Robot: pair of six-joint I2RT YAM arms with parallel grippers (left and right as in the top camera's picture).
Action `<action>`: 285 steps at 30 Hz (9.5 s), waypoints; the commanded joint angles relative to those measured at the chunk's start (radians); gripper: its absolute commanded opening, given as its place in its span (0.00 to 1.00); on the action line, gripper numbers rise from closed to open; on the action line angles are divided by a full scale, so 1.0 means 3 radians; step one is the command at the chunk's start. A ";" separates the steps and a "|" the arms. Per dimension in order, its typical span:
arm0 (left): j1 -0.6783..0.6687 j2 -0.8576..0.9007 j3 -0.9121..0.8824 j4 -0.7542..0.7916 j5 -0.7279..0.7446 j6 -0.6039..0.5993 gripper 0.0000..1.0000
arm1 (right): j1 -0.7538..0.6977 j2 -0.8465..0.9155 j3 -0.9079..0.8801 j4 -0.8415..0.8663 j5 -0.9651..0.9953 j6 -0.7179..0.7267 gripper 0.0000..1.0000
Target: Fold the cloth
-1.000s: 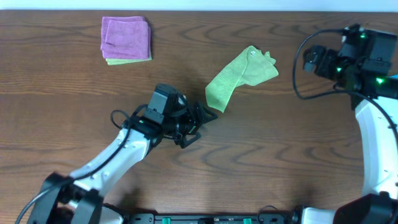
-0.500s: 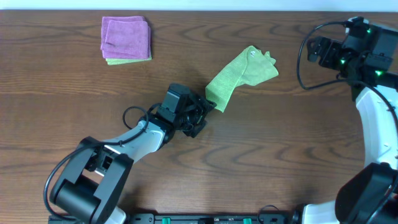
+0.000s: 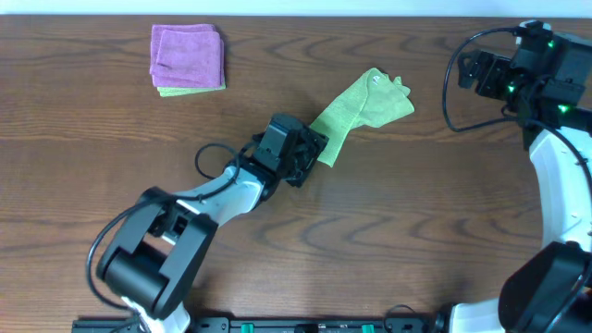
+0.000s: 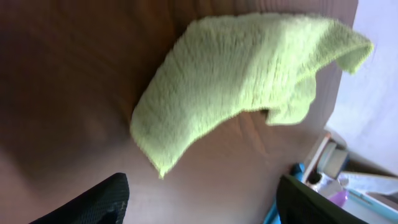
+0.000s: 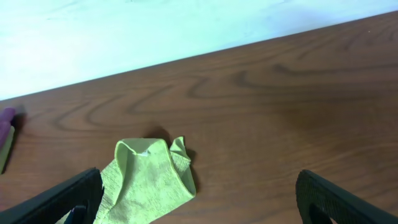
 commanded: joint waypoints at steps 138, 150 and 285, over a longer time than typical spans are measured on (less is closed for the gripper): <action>0.0682 0.0315 0.0568 -0.0225 0.2378 -0.0318 0.06 | 0.0992 0.1944 0.1002 0.0094 0.0618 -0.2215 0.73; 0.0804 0.0315 0.0568 -0.0225 0.2486 -0.0306 0.06 | 0.0936 0.1905 0.1005 -0.0202 0.0838 -0.1368 0.78; 0.1876 0.0314 0.0868 0.2721 0.4223 -0.1722 0.06 | 0.1436 -0.0502 0.0504 -0.0329 0.0409 0.0902 0.01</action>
